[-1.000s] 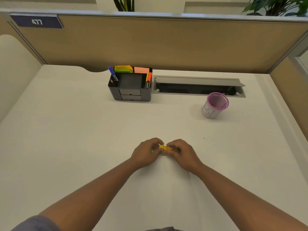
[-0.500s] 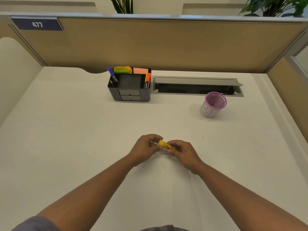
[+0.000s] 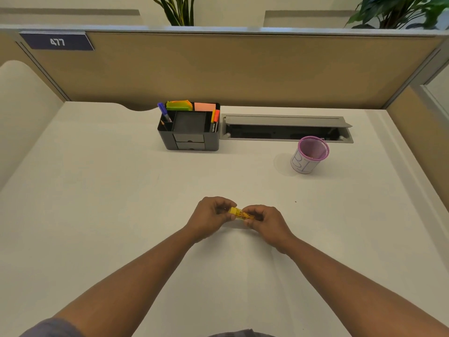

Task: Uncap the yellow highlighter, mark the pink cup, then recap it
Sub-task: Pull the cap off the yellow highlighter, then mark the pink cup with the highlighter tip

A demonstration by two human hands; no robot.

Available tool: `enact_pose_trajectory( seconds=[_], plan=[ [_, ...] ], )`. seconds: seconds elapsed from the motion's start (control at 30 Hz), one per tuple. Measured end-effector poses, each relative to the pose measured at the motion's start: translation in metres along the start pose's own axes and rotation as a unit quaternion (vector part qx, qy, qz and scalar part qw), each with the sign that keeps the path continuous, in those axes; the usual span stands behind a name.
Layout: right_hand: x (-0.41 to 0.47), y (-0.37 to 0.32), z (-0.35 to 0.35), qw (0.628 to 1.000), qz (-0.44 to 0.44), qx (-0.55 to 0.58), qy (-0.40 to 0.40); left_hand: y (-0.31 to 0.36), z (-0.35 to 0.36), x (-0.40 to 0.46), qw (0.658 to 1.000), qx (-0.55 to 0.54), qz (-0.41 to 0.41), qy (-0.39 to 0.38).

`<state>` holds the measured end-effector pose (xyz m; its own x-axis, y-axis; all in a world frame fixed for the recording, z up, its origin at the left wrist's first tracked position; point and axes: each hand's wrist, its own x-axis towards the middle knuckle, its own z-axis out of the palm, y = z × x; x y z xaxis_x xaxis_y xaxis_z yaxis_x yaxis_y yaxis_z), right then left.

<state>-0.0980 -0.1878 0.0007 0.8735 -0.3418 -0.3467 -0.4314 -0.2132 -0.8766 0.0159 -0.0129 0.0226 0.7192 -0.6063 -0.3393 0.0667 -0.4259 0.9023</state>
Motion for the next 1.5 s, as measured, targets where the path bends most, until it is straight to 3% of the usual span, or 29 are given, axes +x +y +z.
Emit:
enact_pose_trajectory(
  seconds=[0.17,0.37,0.57,0.8,1.1,1.3,1.5],
  plan=[
    [-0.001,0.000,-0.002,1.000,0.004,0.005,0.001,0.000,-0.003,0.001,1.000,-0.017,0.005,-0.012],
    [-0.002,-0.001,-0.002,0.998,0.014,0.054,0.001,0.002,-0.006,0.002,0.991,-0.127,-0.021,-0.029],
    [-0.001,-0.001,-0.002,0.997,0.022,0.079,0.003,0.003,-0.001,0.002,0.956,-0.275,-0.082,-0.058],
    [-0.004,0.000,-0.006,0.990,0.042,0.132,-0.009,0.002,0.010,0.011,0.929,-0.342,-0.126,-0.060],
    [0.010,-0.020,-0.057,0.971,0.002,0.119,0.209,0.010,0.028,0.045,0.928,-0.341,-0.150,-0.017],
    [0.029,-0.037,-0.111,0.920,-0.028,0.064,0.386,0.018,0.033,0.072,0.934,-0.330,-0.136,0.020],
    [0.057,-0.038,-0.151,0.899,0.018,-0.008,0.437,0.013,0.033,0.087,0.942,-0.304,-0.137,0.042]
  ],
)
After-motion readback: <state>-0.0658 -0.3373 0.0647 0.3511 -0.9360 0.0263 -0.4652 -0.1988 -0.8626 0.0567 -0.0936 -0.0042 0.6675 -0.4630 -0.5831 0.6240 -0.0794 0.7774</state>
